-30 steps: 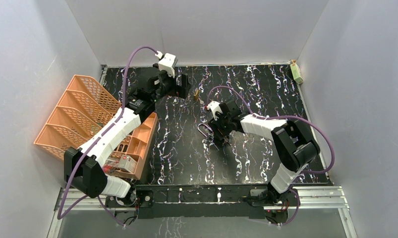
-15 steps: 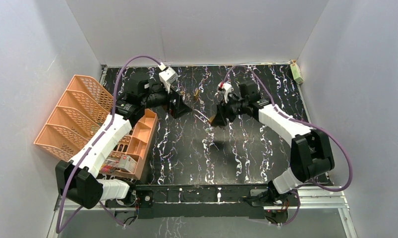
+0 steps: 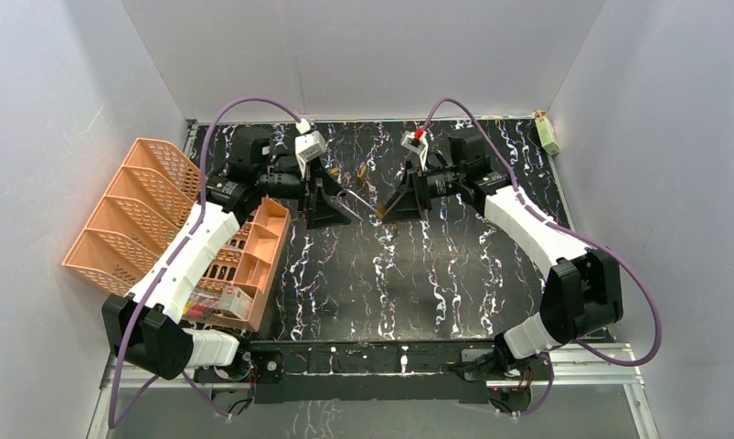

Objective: Lock with the key
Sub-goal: Lock the lock.

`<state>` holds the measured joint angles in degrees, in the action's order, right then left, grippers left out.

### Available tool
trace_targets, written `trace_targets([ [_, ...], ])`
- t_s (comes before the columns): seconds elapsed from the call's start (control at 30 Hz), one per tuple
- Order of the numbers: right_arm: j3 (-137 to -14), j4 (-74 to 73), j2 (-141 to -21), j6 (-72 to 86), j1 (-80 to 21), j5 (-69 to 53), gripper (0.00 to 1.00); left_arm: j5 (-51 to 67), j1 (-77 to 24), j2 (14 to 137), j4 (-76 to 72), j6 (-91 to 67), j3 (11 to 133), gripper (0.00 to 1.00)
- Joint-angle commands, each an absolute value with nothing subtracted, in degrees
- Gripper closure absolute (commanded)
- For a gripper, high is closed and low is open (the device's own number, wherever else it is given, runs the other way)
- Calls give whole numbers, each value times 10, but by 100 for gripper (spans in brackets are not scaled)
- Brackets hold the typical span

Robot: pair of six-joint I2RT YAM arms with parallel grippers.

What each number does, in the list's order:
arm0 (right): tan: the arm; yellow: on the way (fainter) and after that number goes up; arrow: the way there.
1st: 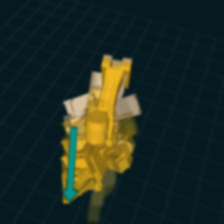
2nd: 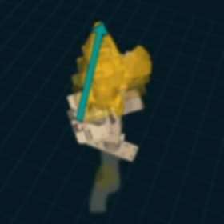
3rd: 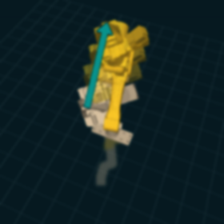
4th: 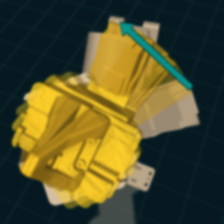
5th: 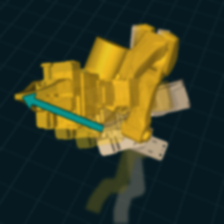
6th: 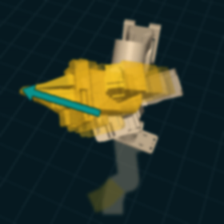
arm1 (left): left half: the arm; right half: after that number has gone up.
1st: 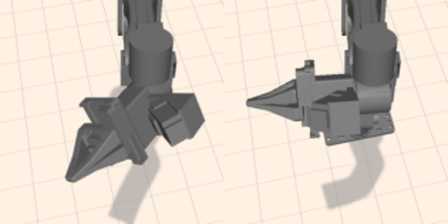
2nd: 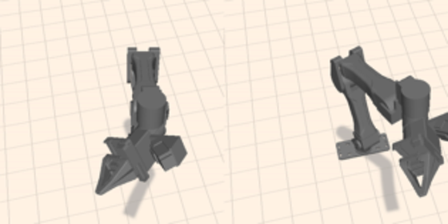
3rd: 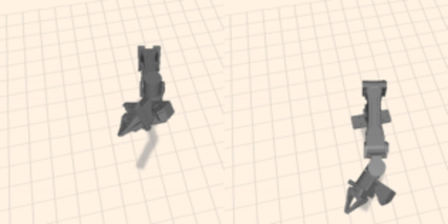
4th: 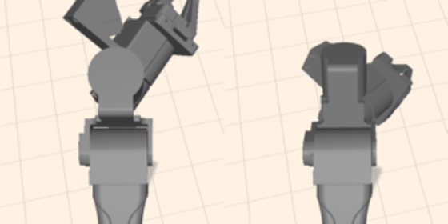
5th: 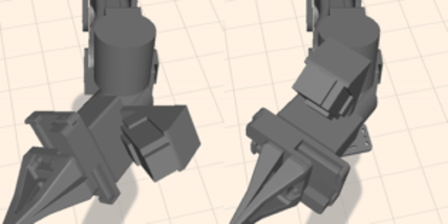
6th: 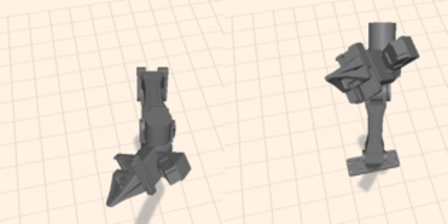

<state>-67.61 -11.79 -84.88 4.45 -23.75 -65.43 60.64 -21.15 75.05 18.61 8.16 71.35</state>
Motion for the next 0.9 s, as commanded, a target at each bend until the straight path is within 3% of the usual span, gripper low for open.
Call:
trace_targets([
  [0.0,-723,-62,-819,83,-230,-724,82,705,-196,754,203,100,754,18],
  [0.03,-724,-60,-820,86,-229,-726,81,713,-193,757,206,102,757,24],
  [0.13,-727,-48,-821,99,-228,-735,81,732,-190,767,207,101,764,58],
  [0.17,-727,-45,-821,102,-228,-737,81,742,-189,771,207,99,765,64],
  [0.37,-731,-5,-822,144,-228,-750,81,752,-189,789,158,53,764,67],
  [0.4,-733,-5,-823,147,-228,-751,81,758,-189,793,146,43,766,73],
  [0.43,-738,-5,-824,150,-228,-754,81,758,-189,798,119,22,765,100],
  [0.5,-745,-6,-829,151,-228,-760,74,739,-190,787,-15,-75,730,100],
  [0.57,-751,4,-825,165,-223,-756,29,698,-188,773,-161,-182,695,100],
  [0.6,-754,32,-820,186,-214,-757,12,672,-188,768,-206,-205,690,100],
  [0.63,-752,93,-805,224,-199,-756,2,629,-189,762,-267,-245,691,100],
  [0.73,-732,128,-761,210,-183,-678,2,569,-188,761,-327,-291,716,100],
  [0.87,-609,261,-660,199,-183,-524,1,534,-189,755,-384,-326,723,100],
])
